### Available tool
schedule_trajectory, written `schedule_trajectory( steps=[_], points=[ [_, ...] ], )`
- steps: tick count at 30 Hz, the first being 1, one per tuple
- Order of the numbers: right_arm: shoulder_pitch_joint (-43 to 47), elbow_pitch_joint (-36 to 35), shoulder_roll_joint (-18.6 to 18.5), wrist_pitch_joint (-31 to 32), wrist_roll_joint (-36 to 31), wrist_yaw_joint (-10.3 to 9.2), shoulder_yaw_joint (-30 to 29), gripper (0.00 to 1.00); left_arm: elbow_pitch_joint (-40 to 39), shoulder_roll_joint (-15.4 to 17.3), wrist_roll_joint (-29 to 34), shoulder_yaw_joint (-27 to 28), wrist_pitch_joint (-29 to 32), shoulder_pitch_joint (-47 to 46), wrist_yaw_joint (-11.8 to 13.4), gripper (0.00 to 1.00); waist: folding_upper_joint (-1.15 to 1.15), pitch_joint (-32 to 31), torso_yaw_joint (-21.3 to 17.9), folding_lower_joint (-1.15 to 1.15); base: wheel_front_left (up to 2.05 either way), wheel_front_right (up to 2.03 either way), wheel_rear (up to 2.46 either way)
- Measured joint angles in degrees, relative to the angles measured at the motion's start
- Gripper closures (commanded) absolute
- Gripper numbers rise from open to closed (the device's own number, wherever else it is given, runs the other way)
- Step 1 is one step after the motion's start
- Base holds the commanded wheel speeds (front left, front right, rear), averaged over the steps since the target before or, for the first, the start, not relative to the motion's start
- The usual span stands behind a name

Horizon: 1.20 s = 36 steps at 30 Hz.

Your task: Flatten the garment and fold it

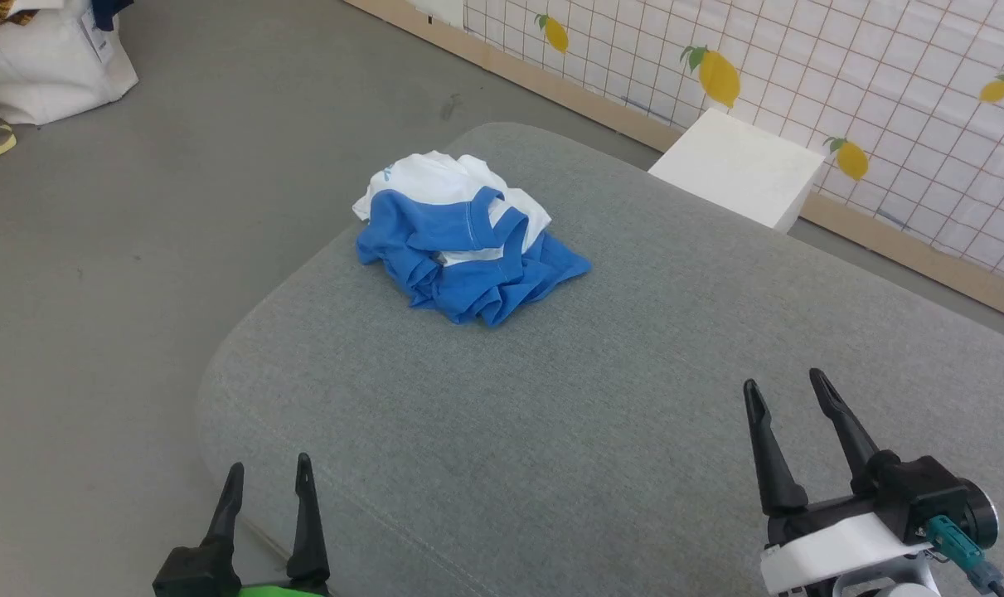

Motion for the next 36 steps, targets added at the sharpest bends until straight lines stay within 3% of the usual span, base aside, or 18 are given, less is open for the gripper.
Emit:
schedule_trajectory(
  steps=[7,13,20,25,36],
  points=[
    [0.0,0.08,0.01,0.0,0.1,0.0,0.38,0.0,0.22,0.0,-0.11,-0.14,0.0,0.0,-0.71,0.0,0.0,-0.11,-0.48,0.0,0.0,0.0,0.0],
    [-0.11,-1.01,0.02,0.0,-0.54,0.0,0.62,0.0,-1.0,1.74,-2.47,-0.13,0.43,-4.1,-3.57,0.0,0.0,1.22,-1.09,0.0,0.0,0.0,0.0],
    [-2.57,-4.07,0.02,0.0,-4.38,0.0,1.04,0.0,-4.38,9.84,-1.34,-0.1,9.38,-20.13,-7.22,0.0,0.0,5.86,-2.1,0.0,0.0,0.0,0.0],
    [-4.79,-6.71,0.07,0.98,-6.46,0.0,1.62,0.0,-3.69,11.01,-4.54,0.26,15.83,-30.7,-8.67,0.0,0.0,9.94,-3.41,0.0,0.0,0.0,0.0],
    [-9.01,-16.07,0.09,6.19,-12.16,0.0,1.74,0.0,12.32,17.62,-14.48,-0.98,31.86,-54.54,-10.6,0.0,0.0,20.5,-6.83,0.01,0.0,0.0,0.0]
  ],
)
